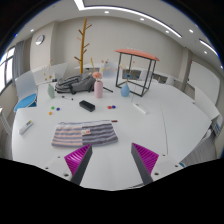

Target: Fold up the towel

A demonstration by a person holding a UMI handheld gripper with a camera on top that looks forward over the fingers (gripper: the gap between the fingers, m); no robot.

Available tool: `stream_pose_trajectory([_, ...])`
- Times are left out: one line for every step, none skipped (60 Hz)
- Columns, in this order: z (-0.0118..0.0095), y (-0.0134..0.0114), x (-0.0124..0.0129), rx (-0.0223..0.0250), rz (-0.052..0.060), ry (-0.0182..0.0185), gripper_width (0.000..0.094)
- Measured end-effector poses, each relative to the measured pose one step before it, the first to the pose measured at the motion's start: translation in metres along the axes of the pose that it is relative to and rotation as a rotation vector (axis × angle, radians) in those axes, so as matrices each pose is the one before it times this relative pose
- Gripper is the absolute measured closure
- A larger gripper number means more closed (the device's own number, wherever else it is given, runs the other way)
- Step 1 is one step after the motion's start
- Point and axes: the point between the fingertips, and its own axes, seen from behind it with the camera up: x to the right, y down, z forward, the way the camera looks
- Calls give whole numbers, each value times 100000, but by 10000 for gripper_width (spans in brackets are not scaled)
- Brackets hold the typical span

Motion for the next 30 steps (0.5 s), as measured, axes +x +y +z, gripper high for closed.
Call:
stream_pose_trajectory([18,-22,-177,146,-101,-466,82])
stream_pose_trajectory([19,17,-204,93,19,-368,81])
stream_pose_trajectory([10,48,-271,24,62,-347,81])
stream_pose_trajectory([-38,135,-467,-54,35,-357,81])
stream_pose_trajectory([-36,88,-471,-58,-26,-424,81])
stream_pose_trajectory([-29,65,-518,50,5,-448,81])
stream_pose_trajectory([-39,46,-541,108,-21,-460,81])
stream_pose_trajectory([-162,-61,-689,15,-229,-178,81])
stream_pose_trajectory([-44,46,-480,105,-104,-548,81])
stream_pose_trajectory([-24,5,-471,38,-169,-489,80])
stream_pose_trajectory([-23,14,-471,28,-193,-409,80])
stream_pose_trajectory([-4,27,-488,53,-228,-436,80])
stream_pose_trajectory([-47,33,-566,63,-212,-437,80])
stream_pose_trajectory([244,-32,-526,98,-269,-614,82])
stream_pose_trajectory([-78,94,-543,58,-218,-561,83])
stream_pose_trajectory([-117,77,-557,4,-197,-516,82])
stream_pose_trajectory([-43,72,-589,3,-233,-521,82])
stream_pose_trajectory([-79,40,-624,-20,-324,-504,81])
stream_pose_trajectory([-79,38,-650,-22,-385,-499,82])
stream_pose_trajectory([-68,14,-713,20,-342,-565,80])
stream_pose_trajectory([-82,19,-738,86,-190,-592,81])
stream_pose_trajectory([-69,22,-772,93,-142,-623,81])
stream_pose_trajectory([-31,30,-815,116,-157,-575,81])
stream_pose_trajectory([101,35,-1054,120,-184,-265,81])
stream_pose_trajectory([3,50,-806,139,-314,-604,82])
stream_pose_trajectory([10,50,-799,147,-292,-628,81])
stream_pose_trajectory([3,31,-795,132,-245,-665,81])
stream_pose_trajectory([5,38,-798,104,-250,-638,81])
stream_pose_trajectory([-145,57,-636,-58,-413,-739,81])
stream_pose_trajectory([-1,88,-723,-54,-348,-573,81])
